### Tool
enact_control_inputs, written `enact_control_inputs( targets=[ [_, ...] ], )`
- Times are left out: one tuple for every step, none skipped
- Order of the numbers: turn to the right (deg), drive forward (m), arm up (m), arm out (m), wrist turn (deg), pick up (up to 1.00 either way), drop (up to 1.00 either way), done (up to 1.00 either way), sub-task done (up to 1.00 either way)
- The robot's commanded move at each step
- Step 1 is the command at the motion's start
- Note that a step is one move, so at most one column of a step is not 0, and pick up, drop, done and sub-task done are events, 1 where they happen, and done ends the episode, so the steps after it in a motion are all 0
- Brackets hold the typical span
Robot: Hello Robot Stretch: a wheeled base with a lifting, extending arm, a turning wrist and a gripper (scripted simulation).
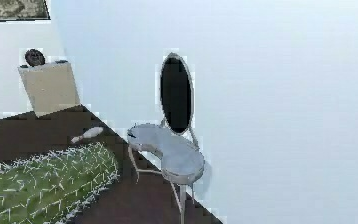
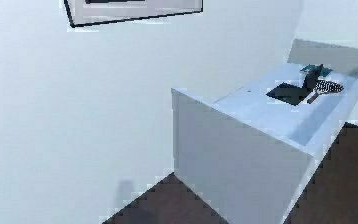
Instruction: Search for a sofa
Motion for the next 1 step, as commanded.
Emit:
enact_control_inputs(
  targets=[
    [-45.0,0.00,0.00,0.00,0.0,0.00,0.00,0.00,0.00]
  ],
)
